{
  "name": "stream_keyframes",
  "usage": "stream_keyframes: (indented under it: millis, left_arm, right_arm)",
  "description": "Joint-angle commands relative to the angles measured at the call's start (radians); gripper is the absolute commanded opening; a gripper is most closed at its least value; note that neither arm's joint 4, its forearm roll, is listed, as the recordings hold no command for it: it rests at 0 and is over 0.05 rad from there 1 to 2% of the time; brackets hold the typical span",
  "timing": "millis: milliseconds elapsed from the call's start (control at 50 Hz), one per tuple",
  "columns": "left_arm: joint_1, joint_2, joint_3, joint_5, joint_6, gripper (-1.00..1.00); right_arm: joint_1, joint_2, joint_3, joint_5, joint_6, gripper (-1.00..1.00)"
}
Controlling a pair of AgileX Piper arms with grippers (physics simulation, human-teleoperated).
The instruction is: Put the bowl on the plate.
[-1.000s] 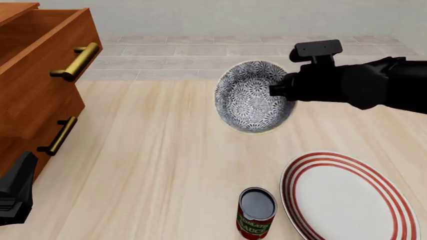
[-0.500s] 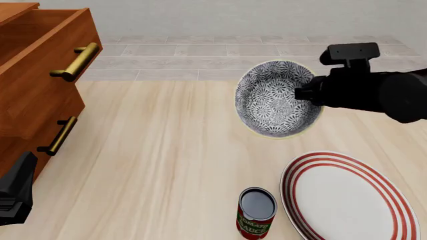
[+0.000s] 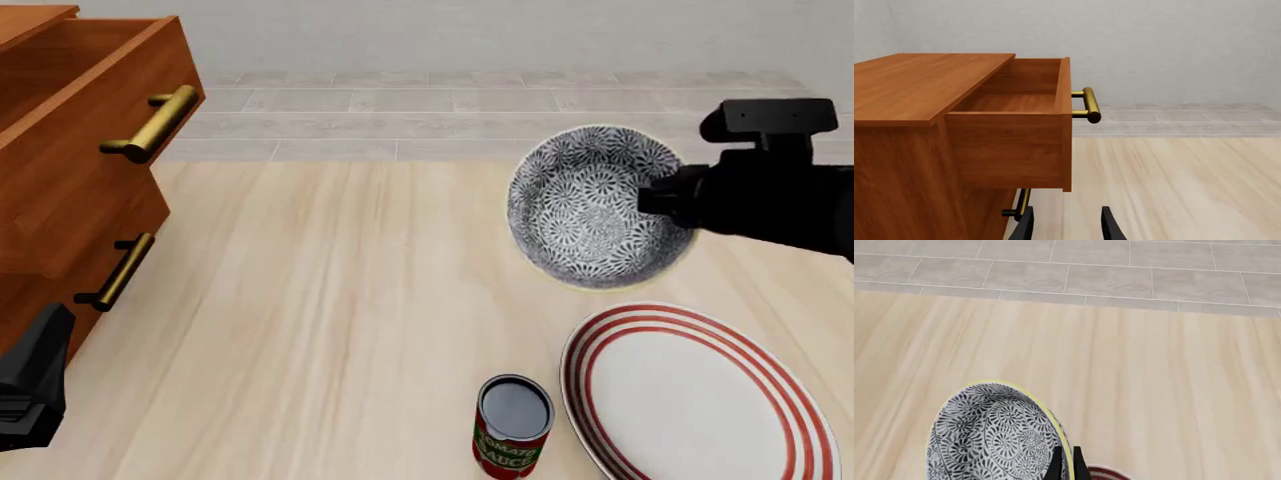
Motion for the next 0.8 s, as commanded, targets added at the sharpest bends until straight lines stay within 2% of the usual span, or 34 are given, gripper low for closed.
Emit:
stream_keyframes:
  millis: [20,800]
  left_arm:
    - [0.000,0.000,0.000,0.000,0.000,1.00]
    - [0.000,0.000,0.000,0.000,0.000,1.00]
  right_arm:
    - [-0.029,-0.071,0.039,0.016,0.008,-1.00]
    - [-0.114,-0.256,0.154,0.102,0.032,-1.00]
